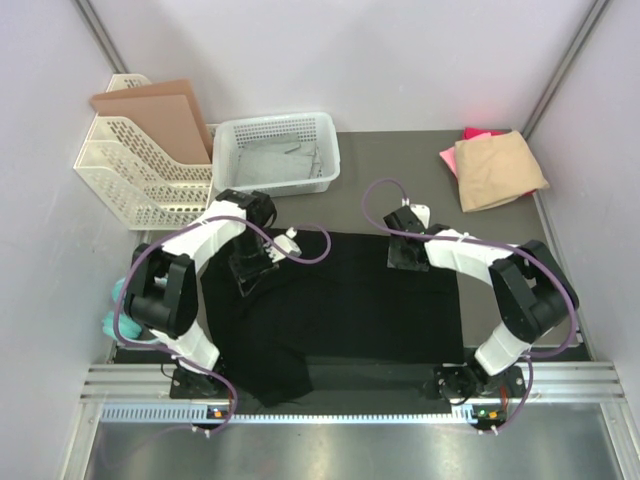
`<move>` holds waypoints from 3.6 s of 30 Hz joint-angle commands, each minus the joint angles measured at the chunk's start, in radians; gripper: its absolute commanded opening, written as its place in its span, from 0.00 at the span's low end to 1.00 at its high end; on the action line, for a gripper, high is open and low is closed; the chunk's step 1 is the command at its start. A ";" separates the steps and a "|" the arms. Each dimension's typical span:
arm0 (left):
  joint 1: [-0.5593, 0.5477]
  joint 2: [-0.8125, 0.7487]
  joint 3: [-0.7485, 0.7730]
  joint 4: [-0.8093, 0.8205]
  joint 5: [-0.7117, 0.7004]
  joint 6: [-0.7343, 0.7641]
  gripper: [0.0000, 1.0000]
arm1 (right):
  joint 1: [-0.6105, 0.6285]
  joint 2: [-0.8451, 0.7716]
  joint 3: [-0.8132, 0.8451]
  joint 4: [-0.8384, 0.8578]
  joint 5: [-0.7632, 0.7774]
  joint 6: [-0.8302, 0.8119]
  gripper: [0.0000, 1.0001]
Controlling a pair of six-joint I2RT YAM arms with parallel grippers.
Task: Fold and stack the t-shirts
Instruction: Fold the flattened tshirt in 1/3 of the way
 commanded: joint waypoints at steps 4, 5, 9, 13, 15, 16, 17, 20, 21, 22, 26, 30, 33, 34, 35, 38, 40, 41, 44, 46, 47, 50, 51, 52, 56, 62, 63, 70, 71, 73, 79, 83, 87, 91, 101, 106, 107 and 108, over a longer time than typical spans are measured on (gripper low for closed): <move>-0.012 -0.086 -0.005 0.022 0.039 -0.008 0.34 | -0.039 0.029 -0.006 -0.014 0.042 -0.027 0.51; -0.012 -0.088 -0.005 0.044 0.021 -0.022 0.35 | -0.039 0.029 -0.003 -0.017 0.040 -0.025 0.51; 0.005 -0.080 -0.078 0.278 -0.152 -0.077 0.34 | -0.039 0.029 0.026 -0.046 0.057 -0.023 0.51; 0.022 0.053 -0.134 0.597 -0.428 -0.166 0.24 | -0.040 0.023 0.046 -0.062 0.057 -0.025 0.51; 0.022 0.157 -0.086 0.590 -0.462 -0.220 0.22 | -0.040 0.018 0.052 -0.071 0.059 -0.019 0.51; 0.022 0.179 -0.076 0.595 -0.467 -0.237 0.21 | -0.042 0.010 0.054 -0.071 0.060 -0.023 0.51; 0.022 0.190 -0.066 0.613 -0.465 -0.254 0.21 | -0.040 0.006 0.051 -0.071 0.057 -0.020 0.51; 0.016 0.201 -0.051 0.621 -0.428 -0.272 0.21 | -0.040 -0.013 0.041 -0.077 0.059 -0.022 0.51; 0.014 0.193 -0.049 0.610 -0.418 -0.277 0.21 | -0.040 -0.013 0.038 -0.080 0.062 -0.020 0.51; 0.008 0.189 -0.048 0.602 -0.398 -0.280 0.21 | -0.040 -0.014 0.038 -0.080 0.063 -0.022 0.51; -0.003 0.139 -0.068 0.578 -0.367 -0.286 0.22 | -0.040 -0.011 0.034 -0.080 0.066 -0.022 0.51; -0.003 0.046 -0.083 0.544 -0.304 -0.297 0.22 | -0.040 -0.005 0.034 -0.080 0.063 -0.023 0.51; -0.003 -0.035 -0.097 0.532 -0.214 -0.304 0.23 | -0.040 -0.003 0.031 -0.080 0.068 -0.023 0.51; -0.001 -0.051 -0.100 0.539 -0.194 -0.304 0.24 | -0.040 0.000 0.032 -0.079 0.068 -0.023 0.51; -0.003 -0.064 -0.112 0.552 -0.180 -0.315 0.24 | -0.039 0.003 0.034 -0.080 0.066 -0.022 0.51; -0.004 -0.082 -0.141 0.608 -0.160 -0.344 0.24 | -0.040 0.004 0.035 -0.082 0.065 -0.022 0.51; -0.003 -0.054 -0.154 0.630 -0.180 -0.366 0.24 | -0.040 0.000 0.035 -0.086 0.063 -0.023 0.51; -0.004 -0.037 -0.161 0.654 -0.193 -0.373 0.24 | -0.040 -0.002 0.037 -0.086 0.062 -0.023 0.51; -0.006 0.041 -0.160 0.676 -0.261 -0.401 0.22 | -0.040 -0.017 0.034 -0.091 0.066 -0.027 0.51; -0.007 0.084 -0.146 0.676 -0.269 -0.410 0.22 | -0.040 -0.023 0.034 -0.096 0.069 -0.028 0.51; -0.007 0.093 -0.144 0.676 -0.269 -0.409 0.22 | -0.040 -0.023 0.032 -0.097 0.069 -0.027 0.51; -0.015 0.086 -0.137 0.667 -0.243 -0.410 0.22 | -0.040 -0.025 0.026 -0.097 0.071 -0.030 0.51; -0.020 0.069 -0.138 0.662 -0.235 -0.409 0.23 | -0.040 -0.025 0.023 -0.096 0.073 -0.028 0.51; -0.024 0.061 -0.143 0.656 -0.227 -0.406 0.23 | -0.040 -0.023 0.021 -0.094 0.074 -0.028 0.51; -0.047 -0.003 -0.164 0.631 -0.186 -0.404 0.24 | -0.040 -0.014 0.021 -0.091 0.073 -0.025 0.51; -0.092 -0.057 -0.215 0.616 -0.161 -0.392 0.24 | -0.040 -0.010 0.023 -0.092 0.070 -0.023 0.51; -0.099 -0.062 -0.218 0.613 -0.149 -0.390 0.24 | -0.040 -0.011 0.023 -0.092 0.074 -0.025 0.51; -0.119 -0.075 -0.243 0.595 -0.125 -0.364 0.25 | -0.040 -0.016 0.018 -0.096 0.076 -0.020 0.51; -0.119 -0.078 -0.244 0.587 -0.120 -0.361 0.25 | -0.040 -0.014 0.017 -0.094 0.077 -0.020 0.51; -0.130 -0.085 -0.250 0.573 -0.085 -0.349 0.25 | -0.040 -0.016 0.018 -0.096 0.077 -0.020 0.51; -0.179 -0.134 -0.255 0.501 0.010 -0.305 0.26 | -0.040 -0.010 0.018 -0.103 0.082 -0.019 0.51; -0.211 -0.155 -0.240 0.432 0.124 -0.278 0.26 | -0.042 -0.010 0.020 -0.108 0.083 -0.017 0.51; -0.253 -0.155 -0.212 0.342 0.277 -0.252 0.27 | -0.045 -0.008 0.018 -0.114 0.085 -0.014 0.51; -0.256 -0.138 -0.155 0.262 0.293 -0.193 0.27 | -0.054 -0.008 0.021 -0.122 0.089 -0.014 0.51; -0.184 -0.123 -0.181 0.601 -0.141 -0.310 0.26 | -0.065 -0.005 0.051 -0.138 0.096 -0.017 0.52; -0.185 0.029 -0.160 0.612 -0.189 -0.361 0.23 | -0.065 0.003 0.060 -0.142 0.096 -0.020 0.52; -0.190 0.035 -0.157 0.607 -0.156 -0.363 0.23 | -0.065 0.001 0.060 -0.142 0.096 -0.020 0.52; -0.193 0.040 -0.154 0.601 -0.142 -0.360 0.23 | -0.066 0.000 0.061 -0.140 0.096 -0.020 0.51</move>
